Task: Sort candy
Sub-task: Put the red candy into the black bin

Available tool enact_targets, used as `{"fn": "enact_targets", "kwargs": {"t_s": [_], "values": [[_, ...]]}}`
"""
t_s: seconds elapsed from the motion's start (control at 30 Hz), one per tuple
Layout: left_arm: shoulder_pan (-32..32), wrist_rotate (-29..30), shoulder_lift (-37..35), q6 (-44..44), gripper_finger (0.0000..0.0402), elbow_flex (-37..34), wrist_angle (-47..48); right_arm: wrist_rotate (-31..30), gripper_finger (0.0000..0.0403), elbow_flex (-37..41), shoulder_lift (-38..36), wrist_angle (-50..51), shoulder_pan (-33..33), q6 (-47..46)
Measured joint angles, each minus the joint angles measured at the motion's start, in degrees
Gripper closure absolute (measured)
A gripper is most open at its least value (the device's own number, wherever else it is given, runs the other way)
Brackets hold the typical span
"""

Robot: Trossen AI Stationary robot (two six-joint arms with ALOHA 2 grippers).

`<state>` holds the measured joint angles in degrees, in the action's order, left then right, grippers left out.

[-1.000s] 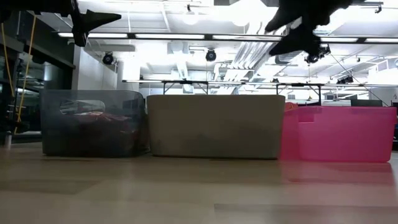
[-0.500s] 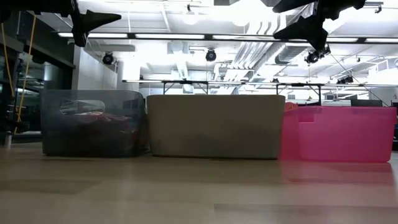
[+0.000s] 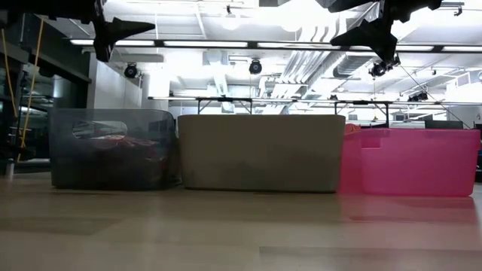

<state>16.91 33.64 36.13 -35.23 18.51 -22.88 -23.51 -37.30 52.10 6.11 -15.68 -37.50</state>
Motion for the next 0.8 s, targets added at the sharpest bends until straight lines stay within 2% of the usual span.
{"fn": "enact_targets", "kwargs": {"t_s": [0.13, 0.43, 0.63, 0.8], "values": [[0.13, -4.08, 4.95, -0.21, 0.0158, 4.63, 6.29, 0.00, 0.0142, 0.00, 0.00, 0.00, 0.00, -0.06], [0.31, -17.99, 15.57, 0.37, 0.0158, 23.45, 35.89, 0.00, 0.0142, -0.02, 0.02, 0.04, 0.00, -0.02], [4.00, -19.23, 19.83, 0.31, 0.0158, 31.15, 46.57, 0.02, 0.0142, -0.02, 0.02, 0.11, 0.00, -0.02], [8.58, -19.22, 22.27, -3.26, 0.0158, 33.21, 50.45, 0.04, 0.0142, -0.02, 0.04, 0.55, 0.01, -0.01]]}}
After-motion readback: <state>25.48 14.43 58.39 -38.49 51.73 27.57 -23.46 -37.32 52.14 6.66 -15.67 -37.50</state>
